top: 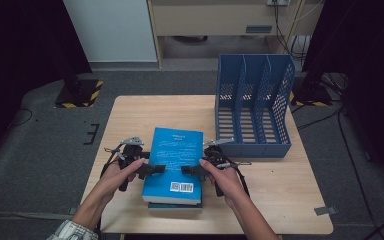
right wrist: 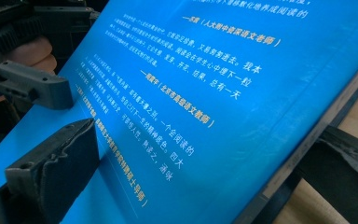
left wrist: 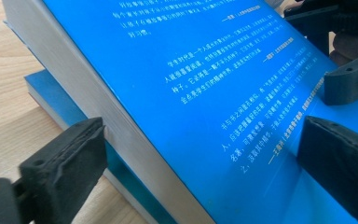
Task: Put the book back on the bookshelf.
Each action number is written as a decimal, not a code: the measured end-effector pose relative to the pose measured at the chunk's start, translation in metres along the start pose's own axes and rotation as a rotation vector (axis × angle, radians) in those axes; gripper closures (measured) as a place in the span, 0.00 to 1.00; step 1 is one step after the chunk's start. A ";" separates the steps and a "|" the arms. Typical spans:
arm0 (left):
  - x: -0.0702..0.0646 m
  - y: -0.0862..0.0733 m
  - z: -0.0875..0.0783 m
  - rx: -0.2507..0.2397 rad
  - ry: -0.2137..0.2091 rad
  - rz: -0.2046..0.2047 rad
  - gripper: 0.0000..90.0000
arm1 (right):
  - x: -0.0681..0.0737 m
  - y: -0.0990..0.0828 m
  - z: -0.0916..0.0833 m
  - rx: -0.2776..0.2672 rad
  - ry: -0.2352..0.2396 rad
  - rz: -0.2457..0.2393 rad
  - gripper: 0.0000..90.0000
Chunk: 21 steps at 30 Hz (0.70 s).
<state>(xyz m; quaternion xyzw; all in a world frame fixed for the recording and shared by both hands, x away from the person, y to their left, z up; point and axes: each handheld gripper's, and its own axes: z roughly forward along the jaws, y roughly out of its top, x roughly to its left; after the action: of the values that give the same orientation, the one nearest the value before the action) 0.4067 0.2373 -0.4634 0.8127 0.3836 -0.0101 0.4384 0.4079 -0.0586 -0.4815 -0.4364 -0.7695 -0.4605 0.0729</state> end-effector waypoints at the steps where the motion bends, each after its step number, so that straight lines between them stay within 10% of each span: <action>1: 0.001 0.000 -0.001 -0.005 0.001 -0.005 0.06 | 0.002 0.000 -0.001 -0.012 -0.011 -0.025 0.00; 21: 0.005 0.010 -0.017 0.008 0.037 -0.030 0.37 | 0.018 0.023 0.002 0.012 -0.066 -0.164 0.02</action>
<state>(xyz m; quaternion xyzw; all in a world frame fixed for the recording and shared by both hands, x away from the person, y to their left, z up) 0.4115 0.2493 -0.4480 0.8087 0.4039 -0.0030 0.4277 0.4141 -0.0420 -0.4585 -0.3863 -0.8075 -0.4455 0.0123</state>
